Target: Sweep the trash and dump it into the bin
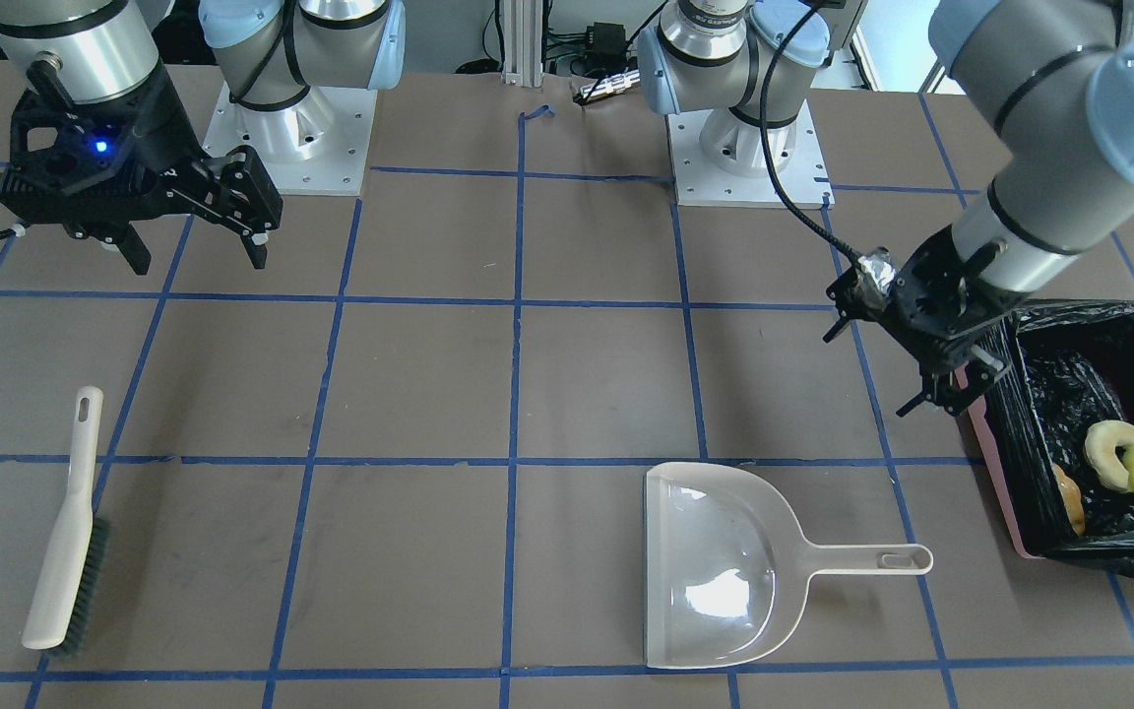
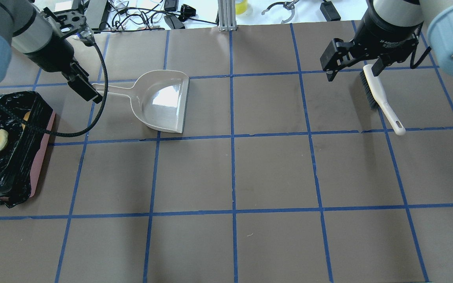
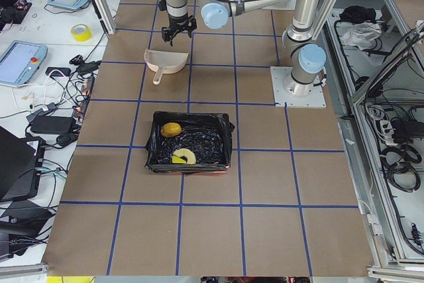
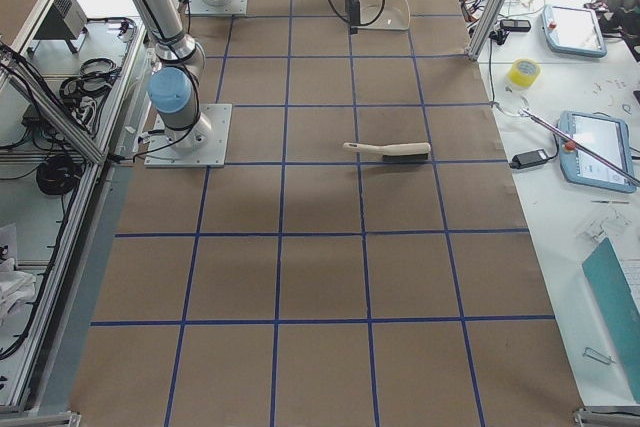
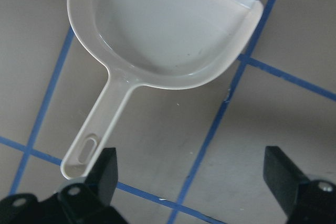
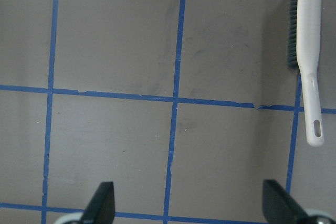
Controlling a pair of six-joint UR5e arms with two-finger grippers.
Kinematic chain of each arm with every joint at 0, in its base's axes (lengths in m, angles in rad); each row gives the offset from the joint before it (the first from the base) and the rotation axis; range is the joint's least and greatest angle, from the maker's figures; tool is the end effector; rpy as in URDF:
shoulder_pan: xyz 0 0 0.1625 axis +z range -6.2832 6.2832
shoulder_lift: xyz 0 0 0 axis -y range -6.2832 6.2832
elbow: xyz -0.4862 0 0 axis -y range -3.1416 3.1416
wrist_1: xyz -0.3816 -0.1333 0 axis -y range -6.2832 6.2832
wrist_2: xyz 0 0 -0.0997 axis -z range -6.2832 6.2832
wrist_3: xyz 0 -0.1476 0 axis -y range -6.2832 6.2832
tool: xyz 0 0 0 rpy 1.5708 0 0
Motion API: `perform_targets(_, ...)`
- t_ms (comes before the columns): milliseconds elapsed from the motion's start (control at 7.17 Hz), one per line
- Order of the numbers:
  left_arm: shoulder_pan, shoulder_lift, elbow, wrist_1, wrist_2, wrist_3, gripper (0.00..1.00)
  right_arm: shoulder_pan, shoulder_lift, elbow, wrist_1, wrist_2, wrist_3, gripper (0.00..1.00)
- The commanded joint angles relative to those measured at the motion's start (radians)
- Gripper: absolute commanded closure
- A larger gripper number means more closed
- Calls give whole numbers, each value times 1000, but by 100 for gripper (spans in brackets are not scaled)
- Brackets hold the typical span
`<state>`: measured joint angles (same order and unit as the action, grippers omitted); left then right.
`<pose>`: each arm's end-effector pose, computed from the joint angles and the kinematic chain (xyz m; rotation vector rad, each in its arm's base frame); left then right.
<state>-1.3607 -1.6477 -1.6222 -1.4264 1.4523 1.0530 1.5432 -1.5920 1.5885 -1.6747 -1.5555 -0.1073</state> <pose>-0.0394 -0.5379 0.4535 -1.2502 -2.7851 0.1267 0.1221 -0.4898 0.5139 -0.1259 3.1265 -0.1694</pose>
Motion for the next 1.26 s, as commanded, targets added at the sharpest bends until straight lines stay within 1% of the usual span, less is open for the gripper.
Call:
perform_targets(0,-27,150,-48,-81,74,-376,0,0,0,4,0,0,0,0)
perform_targets(140,-76,176,-63,-85,77,-572,0,0,4,5,-3,0,0,0)
perform_targets(279,-143,158,-59,-74,115,-767,0,-1,3,5,0,-6,0,0)
perform_targets(419,-205,141,-48,-50,182,-882,0,0,0,4,-2,-5,0,0)
perform_targets(558,-225,112,-6,-43,172,-984,0,-1,-2,4,4,-2,1,0)
perform_targets(698,-230,79,46,-54,175,-1008,0,0,-5,-2,9,-6,1,0)
perform_targets(977,-245,77,48,-45,171,-1012,0,0,-8,-9,19,-9,3,0)
perform_targets(1116,-245,77,48,-42,172,-1015,0,0,3,-36,21,-9,3,0)
